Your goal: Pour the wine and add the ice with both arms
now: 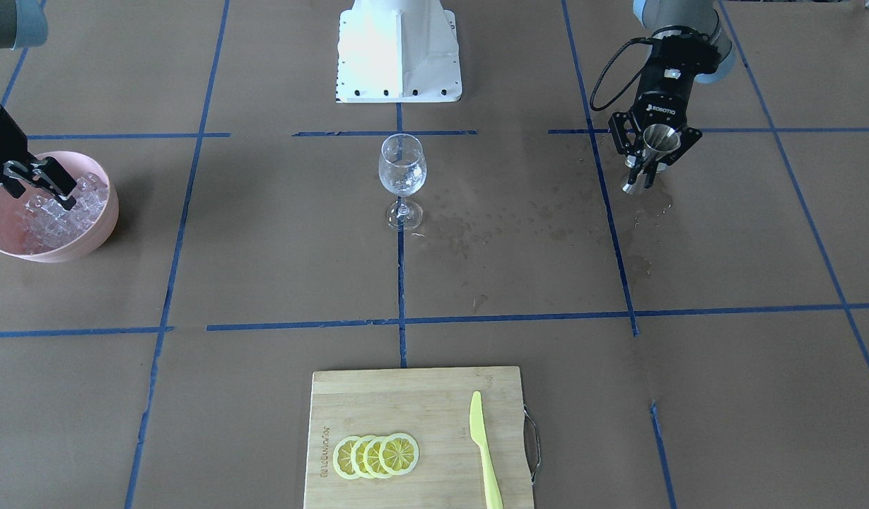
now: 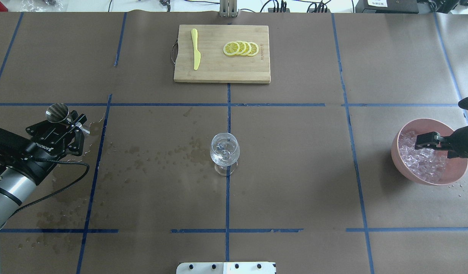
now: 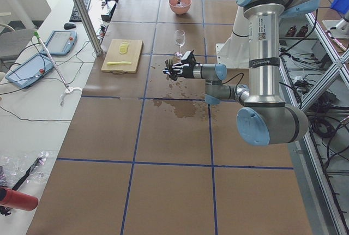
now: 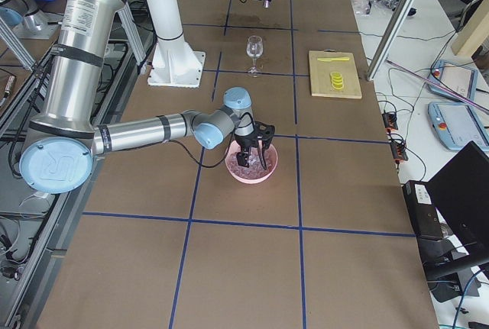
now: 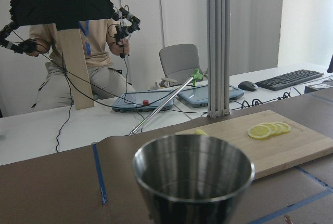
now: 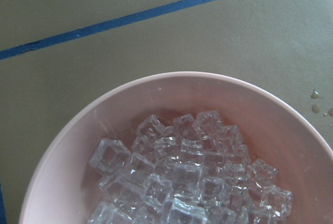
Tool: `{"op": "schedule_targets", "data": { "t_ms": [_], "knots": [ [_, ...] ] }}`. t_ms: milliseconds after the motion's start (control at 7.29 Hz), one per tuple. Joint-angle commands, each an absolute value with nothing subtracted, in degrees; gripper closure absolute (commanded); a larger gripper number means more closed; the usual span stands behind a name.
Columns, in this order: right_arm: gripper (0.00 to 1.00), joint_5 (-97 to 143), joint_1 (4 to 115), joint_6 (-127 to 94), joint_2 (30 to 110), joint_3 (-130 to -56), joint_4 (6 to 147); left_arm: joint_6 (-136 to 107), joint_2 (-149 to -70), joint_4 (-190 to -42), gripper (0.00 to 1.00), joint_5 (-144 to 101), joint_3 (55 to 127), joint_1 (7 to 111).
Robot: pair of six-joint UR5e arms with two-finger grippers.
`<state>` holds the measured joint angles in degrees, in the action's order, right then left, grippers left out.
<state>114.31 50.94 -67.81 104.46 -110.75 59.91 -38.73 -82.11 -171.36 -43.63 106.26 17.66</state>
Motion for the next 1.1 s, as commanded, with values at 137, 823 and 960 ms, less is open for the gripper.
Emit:
{"op": "schedule_targets", "data": {
  "t_ms": [137,823,960],
  "knots": [
    [0.18,114.9,50.9,-67.8,104.2,-109.9,60.0,-40.1,-81.7,-174.1,1.00,-43.6,103.1,17.7],
    [0.31,116.0,50.9,-67.7,104.2,-109.8,60.4,-40.1,-81.8,-173.9,1.00,-43.6,102.4,17.5],
    [0.33,116.1,50.8,-67.6,104.2,-109.8,60.5,-40.2,-81.8,-173.9,1.00,-43.7,101.7,17.4]
  ]
}}
